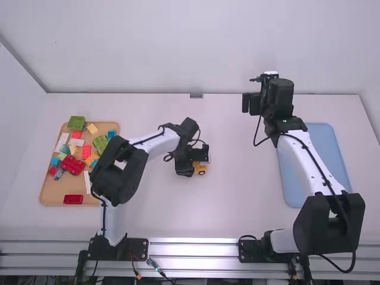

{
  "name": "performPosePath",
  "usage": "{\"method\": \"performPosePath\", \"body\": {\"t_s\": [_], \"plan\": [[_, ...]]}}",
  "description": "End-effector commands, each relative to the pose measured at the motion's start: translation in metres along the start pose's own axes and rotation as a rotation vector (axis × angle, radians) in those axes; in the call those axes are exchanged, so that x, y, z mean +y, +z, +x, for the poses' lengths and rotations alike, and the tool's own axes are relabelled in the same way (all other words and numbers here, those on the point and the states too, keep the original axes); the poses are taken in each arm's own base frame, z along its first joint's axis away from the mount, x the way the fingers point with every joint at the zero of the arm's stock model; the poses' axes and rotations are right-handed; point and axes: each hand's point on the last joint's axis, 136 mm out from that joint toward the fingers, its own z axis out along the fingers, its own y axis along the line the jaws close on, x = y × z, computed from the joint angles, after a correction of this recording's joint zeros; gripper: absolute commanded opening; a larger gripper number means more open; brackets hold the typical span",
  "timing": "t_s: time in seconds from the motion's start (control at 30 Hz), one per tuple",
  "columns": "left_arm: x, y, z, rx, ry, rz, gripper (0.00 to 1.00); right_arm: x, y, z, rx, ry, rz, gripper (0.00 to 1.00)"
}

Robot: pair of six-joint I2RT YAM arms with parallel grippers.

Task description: Assemble lego blocks to make yellow taxi

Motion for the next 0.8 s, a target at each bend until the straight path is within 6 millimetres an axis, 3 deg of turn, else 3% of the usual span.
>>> {"method": "performPosePath", "body": {"t_s": [0.0, 0.13, 0.2, 0.3, 0.37, 0.4, 0.43, 0.63, 0.67, 0.7, 0.77], "plan": [[-0.009, 0.005, -0.005, -0.017, 0.031, 0.019, 0.31, -0.001, -0.001, -0.016, -0.031, 0.006, 0.006, 0.99], [-0.015, 0.013, 0.002, -0.007, 0.094, 0.032, 0.34, 0.000, -0.001, -0.015, -0.029, 0.005, 0.005, 0.99], [-0.020, 0.017, 0.008, 0.003, 0.113, 0.046, 0.41, -0.001, -0.001, -0.015, -0.029, 0.005, 0.006, 0.99], [-0.017, 0.019, 0.010, 0.015, 0.107, 0.025, 0.44, 0.000, -0.001, -0.015, -0.029, 0.005, 0.005, 0.99], [-0.012, 0.019, 0.015, 0.044, 0.094, 0.000, 0.57, -0.001, -0.001, -0.015, -0.029, 0.005, 0.005, 0.99], [-0.011, 0.019, 0.016, 0.049, 0.094, -0.004, 0.58, -0.001, -0.001, -0.015, -0.029, 0.006, 0.006, 0.99], [-0.005, 0.017, 0.019, 0.078, 0.095, -0.031, 0.68, 0.000, -0.001, -0.015, -0.029, 0.005, 0.005, 0.99], [0.017, 0.000, 0.007, 0.076, -0.036, -0.109, 0.79, 0.000, -0.001, -0.015, -0.029, 0.005, 0.005, 0.99], [0.017, -0.005, 0.005, 0.068, -0.031, -0.098, 0.83, 0.000, -0.001, -0.015, -0.029, 0.006, 0.005, 0.99], [0.016, -0.006, 0.004, 0.067, -0.021, -0.090, 0.99, 0.000, -0.001, -0.015, -0.029, 0.005, 0.004, 0.99], [0.014, -0.013, 0.002, 0.076, 0.015, -0.071, 0.99, 0.000, -0.001, -0.015, -0.029, 0.005, 0.005, 0.99]]}}
